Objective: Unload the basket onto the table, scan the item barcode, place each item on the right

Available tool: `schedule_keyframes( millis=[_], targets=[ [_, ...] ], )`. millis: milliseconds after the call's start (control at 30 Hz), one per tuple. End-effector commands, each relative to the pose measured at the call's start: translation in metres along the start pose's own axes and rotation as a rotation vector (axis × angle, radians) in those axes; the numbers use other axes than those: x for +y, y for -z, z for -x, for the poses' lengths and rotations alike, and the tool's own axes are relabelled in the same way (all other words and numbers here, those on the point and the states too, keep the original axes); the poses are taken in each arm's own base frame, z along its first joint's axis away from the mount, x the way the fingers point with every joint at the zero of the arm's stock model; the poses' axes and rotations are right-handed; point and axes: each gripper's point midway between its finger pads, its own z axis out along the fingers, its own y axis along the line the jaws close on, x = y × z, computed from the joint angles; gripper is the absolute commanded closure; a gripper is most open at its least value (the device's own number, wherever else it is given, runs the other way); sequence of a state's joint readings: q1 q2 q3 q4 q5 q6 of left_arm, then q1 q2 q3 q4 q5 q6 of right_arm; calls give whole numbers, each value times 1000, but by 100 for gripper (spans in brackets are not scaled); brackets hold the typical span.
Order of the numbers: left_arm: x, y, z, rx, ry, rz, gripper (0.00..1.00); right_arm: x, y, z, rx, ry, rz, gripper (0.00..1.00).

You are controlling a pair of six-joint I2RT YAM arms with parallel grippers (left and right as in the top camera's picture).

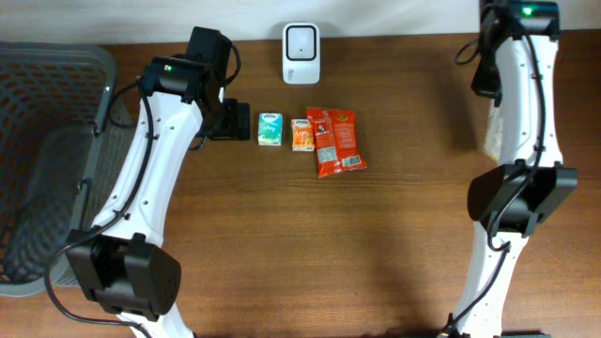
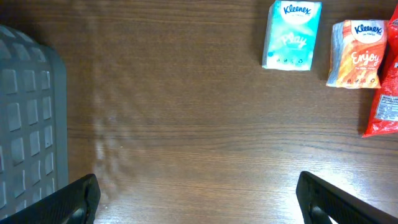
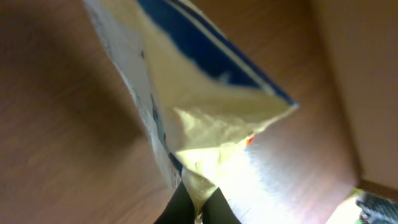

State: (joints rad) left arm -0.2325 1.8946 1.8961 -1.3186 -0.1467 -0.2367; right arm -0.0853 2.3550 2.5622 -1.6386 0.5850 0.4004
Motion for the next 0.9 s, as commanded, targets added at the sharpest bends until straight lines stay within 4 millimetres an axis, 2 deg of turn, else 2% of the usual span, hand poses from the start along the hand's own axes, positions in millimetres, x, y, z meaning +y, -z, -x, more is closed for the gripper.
schedule_keyframes(
  millis=[0,100,267,333,400,433,467,500,567,667,767,800,867],
  targets=[
    [2,-1,1,1,19,2,1,-4,33,14,-154,-113,-114,96],
    [2,-1,0,2,19,1,1,31,35,7,-164,-49,-93,96],
    [2,-1,0,2,19,2,1,116,1,-36,-57,79,27,96],
    [2,-1,0,2,19,2,1,138,-10,-56,-38,136,23,96],
    [2,-1,1,1,19,2,1,151,-8,-67,-37,171,31,96],
    [2,-1,0,2,19,2,1,157,-2,-70,-46,186,37,77],
    [2,-1,1,1,19,2,1,156,0,-70,-48,197,39,57],
    [2,-1,0,2,19,2,1,154,1,-70,-42,199,38,18],
    [2,-1,1,1,19,2,1,154,-5,-82,57,236,109,1],
    [2,-1,1,1,19,2,1,156,-20,-90,224,233,320,1],
    [2,-1,1,1,19,2,1,152,-24,-90,389,256,707,1],
    [2,-1,1,1,19,2,1,144,-26,-87,425,232,827,1],
    [2,-1,1,1,19,2,1,127,-40,-87,484,165,926,1]
  ],
)
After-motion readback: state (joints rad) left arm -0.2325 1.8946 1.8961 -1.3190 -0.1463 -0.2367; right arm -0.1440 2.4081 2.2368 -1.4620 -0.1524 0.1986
